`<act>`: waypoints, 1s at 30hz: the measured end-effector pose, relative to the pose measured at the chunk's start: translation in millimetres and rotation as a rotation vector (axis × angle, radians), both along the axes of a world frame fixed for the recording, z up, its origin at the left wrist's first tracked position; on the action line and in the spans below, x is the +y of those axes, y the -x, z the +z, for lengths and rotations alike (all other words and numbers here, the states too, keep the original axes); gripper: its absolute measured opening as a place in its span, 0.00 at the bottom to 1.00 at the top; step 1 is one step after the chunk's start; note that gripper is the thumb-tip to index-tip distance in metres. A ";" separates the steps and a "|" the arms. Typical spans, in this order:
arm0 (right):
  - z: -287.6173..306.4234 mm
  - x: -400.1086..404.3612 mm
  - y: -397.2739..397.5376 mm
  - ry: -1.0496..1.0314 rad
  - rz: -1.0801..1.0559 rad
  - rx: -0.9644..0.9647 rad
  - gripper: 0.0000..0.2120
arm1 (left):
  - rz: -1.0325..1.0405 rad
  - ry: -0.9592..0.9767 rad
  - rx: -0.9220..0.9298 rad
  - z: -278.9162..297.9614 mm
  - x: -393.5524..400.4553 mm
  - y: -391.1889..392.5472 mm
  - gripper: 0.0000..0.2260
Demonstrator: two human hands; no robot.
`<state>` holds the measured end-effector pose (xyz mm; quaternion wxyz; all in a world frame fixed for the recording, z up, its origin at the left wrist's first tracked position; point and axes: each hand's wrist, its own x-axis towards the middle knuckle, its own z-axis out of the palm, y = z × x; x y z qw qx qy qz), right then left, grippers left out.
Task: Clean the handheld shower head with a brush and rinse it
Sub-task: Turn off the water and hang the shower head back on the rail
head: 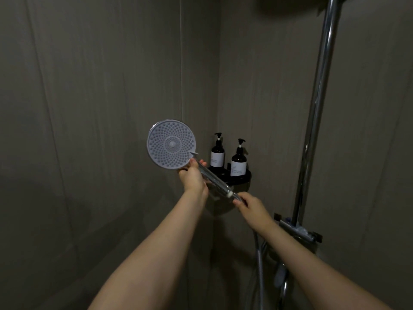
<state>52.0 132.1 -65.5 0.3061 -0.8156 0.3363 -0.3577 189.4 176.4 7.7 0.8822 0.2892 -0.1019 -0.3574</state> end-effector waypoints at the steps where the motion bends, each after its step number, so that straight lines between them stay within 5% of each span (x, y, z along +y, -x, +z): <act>1: -0.2 -0.5 0.1 0.006 -0.007 0.003 0.09 | -0.002 -0.002 -0.003 -0.7 0.0 0.1 0.05; 13: 0.5 3.4 1.1 -0.010 0.017 0.034 0.08 | -0.036 0.013 0.017 -3.6 0.0 2.5 0.04; 21: 2.1 -3.4 8.7 -0.756 0.244 -0.360 0.15 | -0.101 0.025 0.018 -4.7 -4.7 0.7 0.03; 27: 7.1 7.6 3.9 -0.289 0.065 -0.159 0.05 | -0.069 0.030 0.019 -5.6 -3.1 -3.0 0.03; 30: 5.3 6.7 -0.2 -0.368 0.100 -0.162 0.09 | -0.084 0.033 0.033 -7.3 -1.2 -4.1 0.05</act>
